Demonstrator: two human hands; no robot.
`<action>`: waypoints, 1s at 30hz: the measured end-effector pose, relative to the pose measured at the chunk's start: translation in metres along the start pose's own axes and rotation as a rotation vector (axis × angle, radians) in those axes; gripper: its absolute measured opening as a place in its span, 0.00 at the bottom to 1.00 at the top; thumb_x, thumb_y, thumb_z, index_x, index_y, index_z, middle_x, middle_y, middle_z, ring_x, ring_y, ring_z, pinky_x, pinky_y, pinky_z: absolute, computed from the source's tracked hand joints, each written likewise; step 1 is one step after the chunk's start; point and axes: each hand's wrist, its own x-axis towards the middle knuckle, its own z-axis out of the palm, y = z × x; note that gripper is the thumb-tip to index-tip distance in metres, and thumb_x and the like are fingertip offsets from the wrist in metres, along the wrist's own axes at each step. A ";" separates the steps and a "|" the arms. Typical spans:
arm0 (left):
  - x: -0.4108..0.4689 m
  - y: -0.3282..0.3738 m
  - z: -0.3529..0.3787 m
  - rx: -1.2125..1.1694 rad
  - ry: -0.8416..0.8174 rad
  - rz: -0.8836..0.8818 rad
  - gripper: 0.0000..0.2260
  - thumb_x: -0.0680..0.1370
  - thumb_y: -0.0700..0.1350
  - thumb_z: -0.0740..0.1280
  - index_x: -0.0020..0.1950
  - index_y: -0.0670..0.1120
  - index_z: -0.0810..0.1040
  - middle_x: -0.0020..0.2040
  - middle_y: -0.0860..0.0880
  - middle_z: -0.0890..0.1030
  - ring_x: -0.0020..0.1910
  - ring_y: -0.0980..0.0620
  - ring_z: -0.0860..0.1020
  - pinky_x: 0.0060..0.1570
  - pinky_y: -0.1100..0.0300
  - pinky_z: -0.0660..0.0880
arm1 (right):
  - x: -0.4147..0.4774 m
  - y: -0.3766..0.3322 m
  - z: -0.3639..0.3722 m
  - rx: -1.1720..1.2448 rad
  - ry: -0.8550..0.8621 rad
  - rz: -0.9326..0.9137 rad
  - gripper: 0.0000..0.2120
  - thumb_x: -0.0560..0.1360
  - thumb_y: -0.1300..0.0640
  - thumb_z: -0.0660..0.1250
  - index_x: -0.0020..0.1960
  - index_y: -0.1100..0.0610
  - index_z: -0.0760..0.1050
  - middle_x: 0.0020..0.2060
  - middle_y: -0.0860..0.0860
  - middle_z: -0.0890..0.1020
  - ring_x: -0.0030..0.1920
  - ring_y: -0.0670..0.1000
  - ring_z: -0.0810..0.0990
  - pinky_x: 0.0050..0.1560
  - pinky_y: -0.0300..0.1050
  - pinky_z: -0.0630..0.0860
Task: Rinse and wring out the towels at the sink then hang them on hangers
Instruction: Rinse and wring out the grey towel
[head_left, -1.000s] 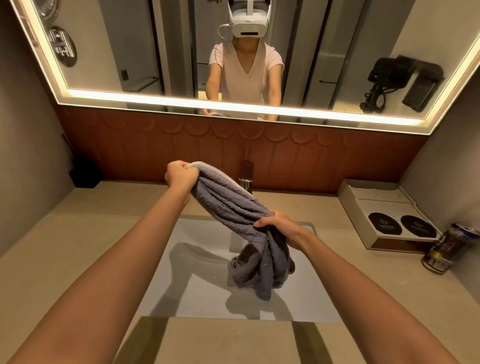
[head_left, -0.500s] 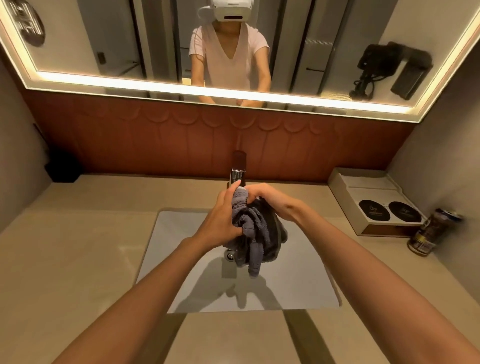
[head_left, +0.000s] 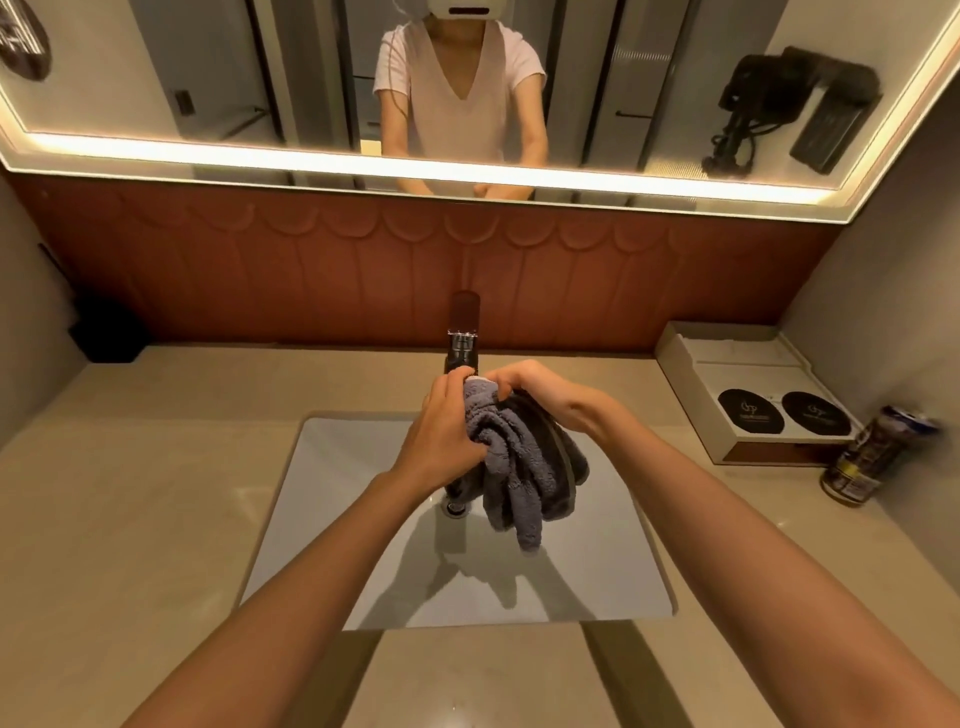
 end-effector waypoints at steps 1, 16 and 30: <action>0.002 0.001 0.002 0.022 0.048 -0.005 0.24 0.69 0.41 0.70 0.62 0.48 0.66 0.58 0.46 0.70 0.59 0.45 0.70 0.53 0.50 0.72 | -0.001 0.002 -0.004 -0.009 0.019 -0.012 0.15 0.57 0.58 0.57 0.41 0.63 0.71 0.39 0.56 0.69 0.40 0.54 0.66 0.40 0.45 0.68; 0.030 0.029 0.011 -0.101 0.338 -0.146 0.22 0.70 0.30 0.58 0.58 0.50 0.75 0.52 0.44 0.77 0.51 0.44 0.74 0.46 0.57 0.69 | 0.020 0.065 0.027 0.850 0.113 0.109 0.22 0.81 0.45 0.52 0.62 0.60 0.73 0.51 0.59 0.81 0.46 0.52 0.79 0.40 0.41 0.79; 0.033 0.036 0.040 -0.708 0.366 -0.368 0.18 0.71 0.28 0.57 0.48 0.50 0.72 0.45 0.48 0.77 0.44 0.49 0.76 0.43 0.55 0.75 | 0.035 0.113 0.035 1.475 0.126 0.207 0.19 0.78 0.45 0.56 0.52 0.58 0.78 0.40 0.58 0.85 0.48 0.58 0.79 0.38 0.51 0.82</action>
